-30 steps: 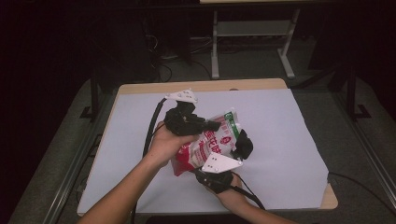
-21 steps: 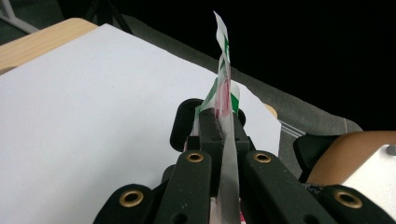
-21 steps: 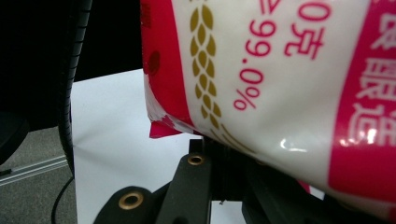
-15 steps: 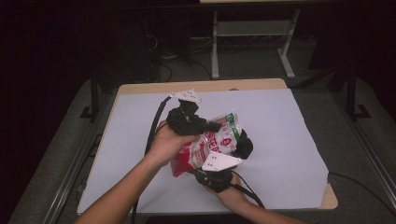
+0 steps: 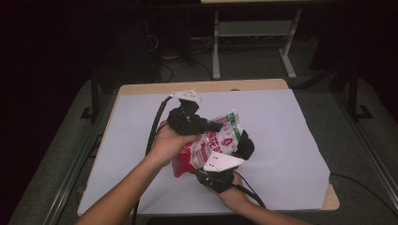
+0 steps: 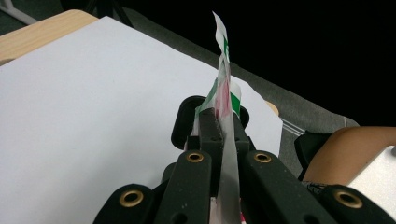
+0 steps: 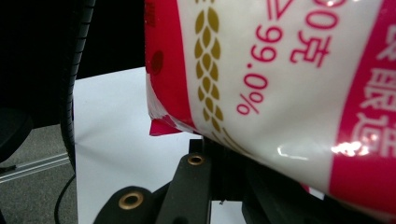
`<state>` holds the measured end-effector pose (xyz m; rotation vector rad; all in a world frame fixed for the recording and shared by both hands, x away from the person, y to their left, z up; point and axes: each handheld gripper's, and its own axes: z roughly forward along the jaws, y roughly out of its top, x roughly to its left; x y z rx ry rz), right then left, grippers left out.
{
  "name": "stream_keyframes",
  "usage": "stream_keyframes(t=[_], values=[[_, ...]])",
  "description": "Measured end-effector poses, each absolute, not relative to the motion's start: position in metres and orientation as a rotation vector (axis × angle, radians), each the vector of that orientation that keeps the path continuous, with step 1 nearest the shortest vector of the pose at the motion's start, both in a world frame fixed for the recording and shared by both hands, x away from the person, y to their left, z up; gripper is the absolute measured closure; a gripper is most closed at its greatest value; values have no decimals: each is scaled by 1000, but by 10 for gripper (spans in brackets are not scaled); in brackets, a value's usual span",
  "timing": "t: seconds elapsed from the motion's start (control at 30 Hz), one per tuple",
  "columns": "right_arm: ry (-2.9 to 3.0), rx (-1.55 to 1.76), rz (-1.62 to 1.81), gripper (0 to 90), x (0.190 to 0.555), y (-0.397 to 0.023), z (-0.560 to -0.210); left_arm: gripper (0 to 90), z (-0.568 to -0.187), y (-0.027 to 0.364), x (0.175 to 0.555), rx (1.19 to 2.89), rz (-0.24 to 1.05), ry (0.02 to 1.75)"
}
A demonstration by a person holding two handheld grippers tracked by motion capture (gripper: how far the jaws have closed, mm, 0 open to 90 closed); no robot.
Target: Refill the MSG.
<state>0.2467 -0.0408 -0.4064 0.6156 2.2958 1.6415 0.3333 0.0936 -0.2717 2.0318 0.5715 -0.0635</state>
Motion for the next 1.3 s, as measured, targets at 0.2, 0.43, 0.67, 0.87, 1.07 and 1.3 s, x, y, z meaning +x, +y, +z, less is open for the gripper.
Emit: stream_keyframes(t=[0.2, 0.43, 0.67, 0.87, 1.07, 1.3], values=[[2293, 613, 1644, 900, 247, -41, -406, 900, -271, 94, 333, 2033, -64, 571], [2293, 616, 1646, 900, 246, -40, -407, 900, -272, 93, 333, 2034, -65, 573], [2293, 614, 1646, 900, 247, -40, -407, 900, -272, 93, 333, 2034, -64, 576], [2296, 615, 1647, 900, 247, -40, -407, 900, -272, 93, 333, 2039, -63, 578], [2296, 615, 1650, 900, 247, -40, -407, 900, -273, 93, 334, 2038, -65, 581], [2295, 615, 1652, 900, 247, -39, -407, 900, -272, 92, 334, 2038, -67, 583]])
